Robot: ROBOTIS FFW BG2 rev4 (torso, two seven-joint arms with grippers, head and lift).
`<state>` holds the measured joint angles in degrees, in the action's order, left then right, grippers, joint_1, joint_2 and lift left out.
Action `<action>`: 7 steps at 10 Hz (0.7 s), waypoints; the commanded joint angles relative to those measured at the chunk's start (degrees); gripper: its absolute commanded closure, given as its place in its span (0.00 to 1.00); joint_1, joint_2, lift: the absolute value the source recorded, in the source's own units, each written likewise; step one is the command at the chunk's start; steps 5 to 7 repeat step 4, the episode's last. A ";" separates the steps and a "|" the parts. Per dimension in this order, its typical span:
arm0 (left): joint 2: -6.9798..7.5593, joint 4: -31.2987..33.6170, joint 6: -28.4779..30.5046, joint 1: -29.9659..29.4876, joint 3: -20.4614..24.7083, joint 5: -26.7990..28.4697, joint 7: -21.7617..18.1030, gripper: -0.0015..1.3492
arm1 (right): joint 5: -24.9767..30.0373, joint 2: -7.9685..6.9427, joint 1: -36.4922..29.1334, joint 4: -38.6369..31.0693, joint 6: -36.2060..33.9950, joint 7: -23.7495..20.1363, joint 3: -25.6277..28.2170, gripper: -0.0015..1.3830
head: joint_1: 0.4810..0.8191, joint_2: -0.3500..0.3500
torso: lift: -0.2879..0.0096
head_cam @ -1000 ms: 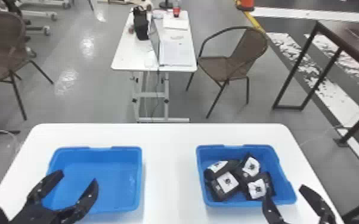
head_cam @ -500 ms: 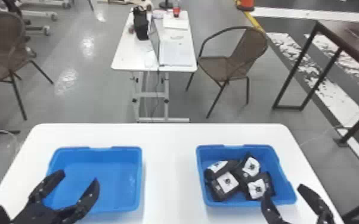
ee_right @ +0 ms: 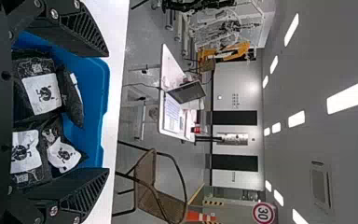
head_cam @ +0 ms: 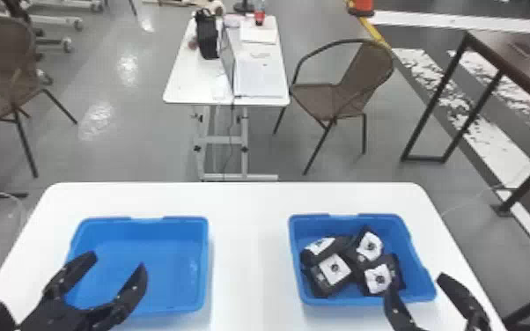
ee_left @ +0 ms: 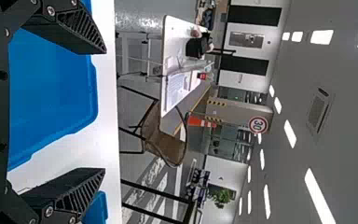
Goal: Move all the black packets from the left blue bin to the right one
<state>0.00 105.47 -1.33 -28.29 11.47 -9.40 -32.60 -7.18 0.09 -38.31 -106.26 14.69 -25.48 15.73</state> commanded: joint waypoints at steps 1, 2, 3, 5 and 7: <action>-0.15 0.00 0.10 0.08 0.04 -0.09 0.00 0.10 | -0.03 -0.14 0.08 0.00 -0.01 -0.01 0.00 0.11 | 0.63 0.36 | 0.97; -0.15 0.00 0.27 0.08 0.04 -0.18 0.00 0.10 | -0.11 -0.14 0.08 0.09 -0.01 -0.01 0.00 0.11 | 0.63 0.36 | 0.97; -0.15 0.00 0.27 0.08 0.04 -0.18 0.00 0.10 | -0.11 -0.14 0.08 0.17 -0.01 -0.01 0.00 0.11 | 0.63 0.36 | 0.97; -0.15 0.00 0.36 0.08 0.04 -0.18 0.00 0.10 | -0.29 -0.14 0.08 0.26 -0.01 -0.01 0.00 0.11 | 0.63 0.36 | 0.97; -0.15 0.00 0.36 0.08 0.04 -0.18 0.00 0.10 | -0.29 -0.14 0.08 0.26 -0.01 -0.01 0.00 0.11 | 0.63 0.36 | 0.97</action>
